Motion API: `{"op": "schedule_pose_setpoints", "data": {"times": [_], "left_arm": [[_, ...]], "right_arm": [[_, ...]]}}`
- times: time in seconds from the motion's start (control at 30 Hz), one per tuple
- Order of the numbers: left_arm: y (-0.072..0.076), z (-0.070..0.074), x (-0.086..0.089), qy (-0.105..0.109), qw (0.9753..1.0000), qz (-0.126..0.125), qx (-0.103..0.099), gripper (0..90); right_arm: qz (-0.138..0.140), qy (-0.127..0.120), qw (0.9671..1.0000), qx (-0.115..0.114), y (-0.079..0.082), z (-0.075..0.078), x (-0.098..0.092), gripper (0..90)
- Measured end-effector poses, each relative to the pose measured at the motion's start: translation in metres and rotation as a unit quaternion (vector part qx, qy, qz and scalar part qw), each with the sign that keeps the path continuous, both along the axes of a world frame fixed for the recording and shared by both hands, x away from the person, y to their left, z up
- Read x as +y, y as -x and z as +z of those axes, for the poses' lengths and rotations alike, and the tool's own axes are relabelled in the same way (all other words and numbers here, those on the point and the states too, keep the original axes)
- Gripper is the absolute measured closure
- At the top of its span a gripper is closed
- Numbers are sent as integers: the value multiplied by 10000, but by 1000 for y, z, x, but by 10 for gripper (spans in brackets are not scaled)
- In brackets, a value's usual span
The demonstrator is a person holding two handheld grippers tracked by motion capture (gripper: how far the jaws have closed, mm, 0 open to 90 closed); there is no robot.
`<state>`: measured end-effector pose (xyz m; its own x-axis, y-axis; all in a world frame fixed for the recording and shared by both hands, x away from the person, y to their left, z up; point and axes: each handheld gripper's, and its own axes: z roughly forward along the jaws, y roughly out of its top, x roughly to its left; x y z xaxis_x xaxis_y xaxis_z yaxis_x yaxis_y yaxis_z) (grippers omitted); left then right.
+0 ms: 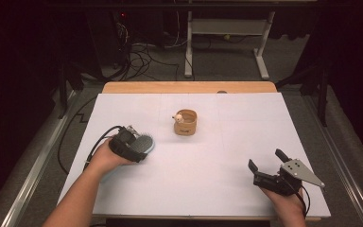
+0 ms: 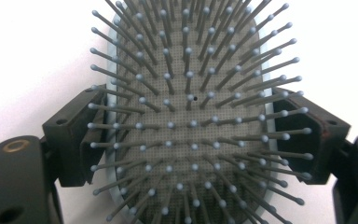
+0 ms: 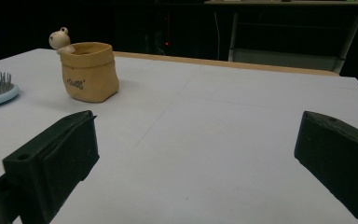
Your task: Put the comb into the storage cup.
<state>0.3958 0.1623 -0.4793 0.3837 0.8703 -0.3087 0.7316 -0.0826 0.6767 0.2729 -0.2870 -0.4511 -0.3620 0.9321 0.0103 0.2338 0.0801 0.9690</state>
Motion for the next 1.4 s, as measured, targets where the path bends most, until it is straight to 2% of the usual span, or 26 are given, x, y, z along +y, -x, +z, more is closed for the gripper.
{"op": "schedule_pose_setpoints", "data": {"times": [0.47,1.07,1.4], "left_arm": [[2,-1,1,42,9999,55,-100,207],[4,2,-1,-49,9998,46,-205,209],[6,7,-1,131,9995,62,-295,209]], "right_arm": [[-19,-107,9999,59,-1,-1,-2,1],[-42,-115,9999,35,0,0,-3,1],[-45,-113,9999,20,1,0,-3,1]]}}
